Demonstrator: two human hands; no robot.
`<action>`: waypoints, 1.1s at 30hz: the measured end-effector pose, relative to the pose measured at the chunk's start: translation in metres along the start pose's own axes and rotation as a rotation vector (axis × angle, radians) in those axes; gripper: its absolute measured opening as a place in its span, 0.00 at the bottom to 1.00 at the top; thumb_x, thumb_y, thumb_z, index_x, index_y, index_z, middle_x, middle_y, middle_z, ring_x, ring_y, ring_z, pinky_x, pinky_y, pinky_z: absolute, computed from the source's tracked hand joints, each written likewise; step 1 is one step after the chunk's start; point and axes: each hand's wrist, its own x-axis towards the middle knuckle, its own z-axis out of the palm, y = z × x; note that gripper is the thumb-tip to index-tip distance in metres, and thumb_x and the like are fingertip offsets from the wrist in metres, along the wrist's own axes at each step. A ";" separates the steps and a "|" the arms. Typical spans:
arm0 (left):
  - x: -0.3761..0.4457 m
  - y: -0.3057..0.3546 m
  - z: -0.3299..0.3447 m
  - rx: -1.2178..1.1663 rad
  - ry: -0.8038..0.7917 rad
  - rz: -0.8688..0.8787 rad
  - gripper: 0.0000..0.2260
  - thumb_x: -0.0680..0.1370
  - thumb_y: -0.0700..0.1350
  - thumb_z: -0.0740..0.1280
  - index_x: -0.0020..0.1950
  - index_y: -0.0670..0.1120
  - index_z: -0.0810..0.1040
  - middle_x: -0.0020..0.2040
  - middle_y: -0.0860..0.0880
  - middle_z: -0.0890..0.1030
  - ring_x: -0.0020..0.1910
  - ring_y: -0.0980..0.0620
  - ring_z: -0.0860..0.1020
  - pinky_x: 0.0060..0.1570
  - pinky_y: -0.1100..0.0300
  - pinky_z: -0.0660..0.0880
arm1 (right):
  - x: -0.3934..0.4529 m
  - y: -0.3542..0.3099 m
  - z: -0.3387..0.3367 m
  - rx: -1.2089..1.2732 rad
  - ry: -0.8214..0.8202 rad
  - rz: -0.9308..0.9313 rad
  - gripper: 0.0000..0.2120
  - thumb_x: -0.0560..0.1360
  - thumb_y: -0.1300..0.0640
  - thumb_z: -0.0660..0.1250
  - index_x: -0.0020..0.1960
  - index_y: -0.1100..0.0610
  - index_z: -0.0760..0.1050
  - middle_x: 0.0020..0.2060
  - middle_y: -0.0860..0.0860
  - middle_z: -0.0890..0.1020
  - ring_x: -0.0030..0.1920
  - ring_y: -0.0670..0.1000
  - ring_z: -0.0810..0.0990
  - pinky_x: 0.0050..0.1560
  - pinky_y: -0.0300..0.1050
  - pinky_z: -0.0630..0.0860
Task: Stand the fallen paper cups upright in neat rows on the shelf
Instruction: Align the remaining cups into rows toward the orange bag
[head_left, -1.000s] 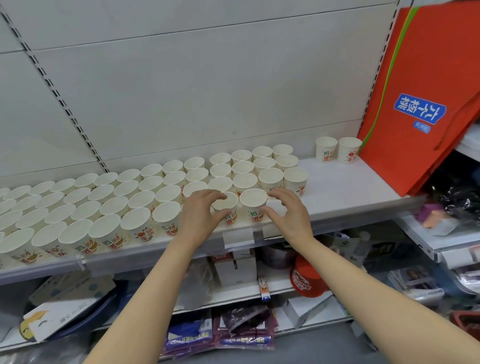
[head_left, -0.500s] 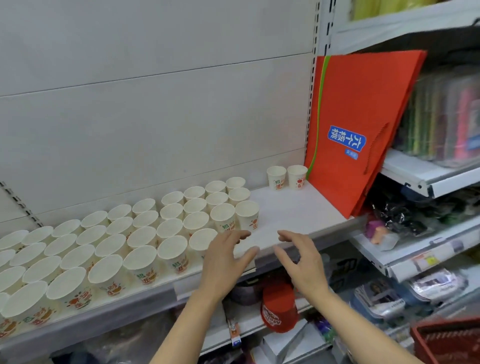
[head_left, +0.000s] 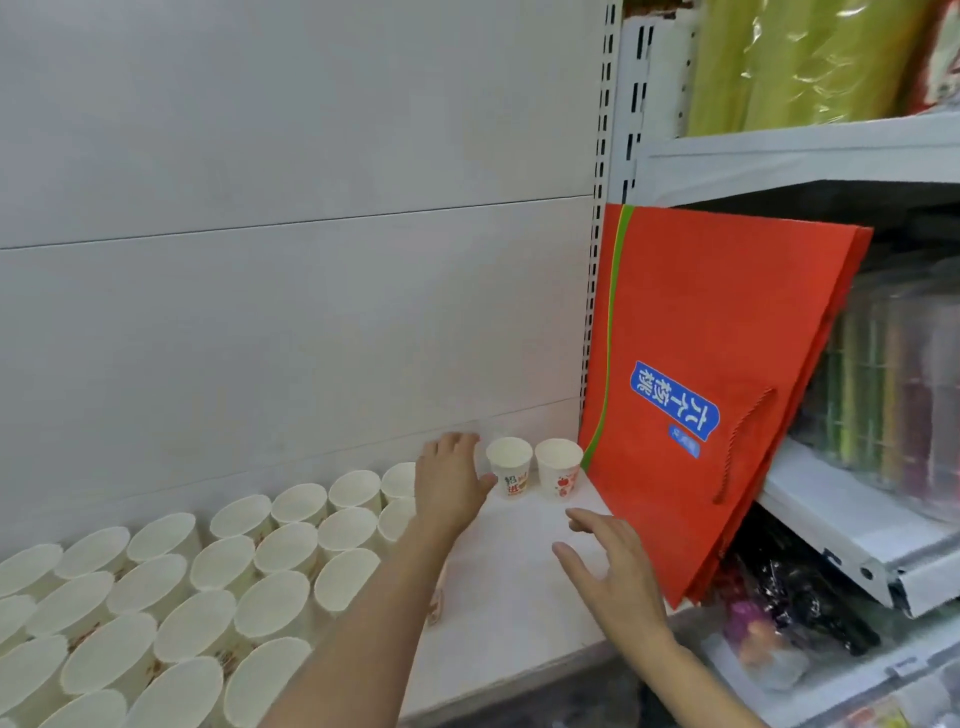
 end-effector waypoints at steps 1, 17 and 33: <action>0.012 0.000 0.005 0.009 -0.056 -0.022 0.28 0.75 0.56 0.68 0.73 0.51 0.67 0.71 0.48 0.68 0.67 0.44 0.67 0.66 0.53 0.64 | 0.008 0.004 0.002 -0.009 -0.006 -0.007 0.17 0.72 0.44 0.68 0.60 0.47 0.75 0.50 0.36 0.77 0.55 0.37 0.71 0.55 0.31 0.64; 0.016 -0.002 -0.029 -0.487 -0.009 -0.144 0.12 0.67 0.55 0.77 0.30 0.53 0.78 0.68 0.49 0.75 0.65 0.54 0.74 0.62 0.57 0.69 | 0.129 0.054 0.033 -0.021 -0.189 0.242 0.38 0.61 0.53 0.79 0.67 0.55 0.68 0.63 0.54 0.73 0.66 0.56 0.68 0.66 0.49 0.65; -0.160 -0.068 -0.108 -0.764 0.058 -0.183 0.16 0.70 0.47 0.77 0.55 0.56 0.79 0.55 0.62 0.80 0.52 0.61 0.77 0.50 0.66 0.74 | 0.031 -0.019 0.038 0.345 -0.229 0.233 0.30 0.68 0.61 0.74 0.65 0.49 0.66 0.56 0.45 0.74 0.51 0.49 0.75 0.49 0.40 0.74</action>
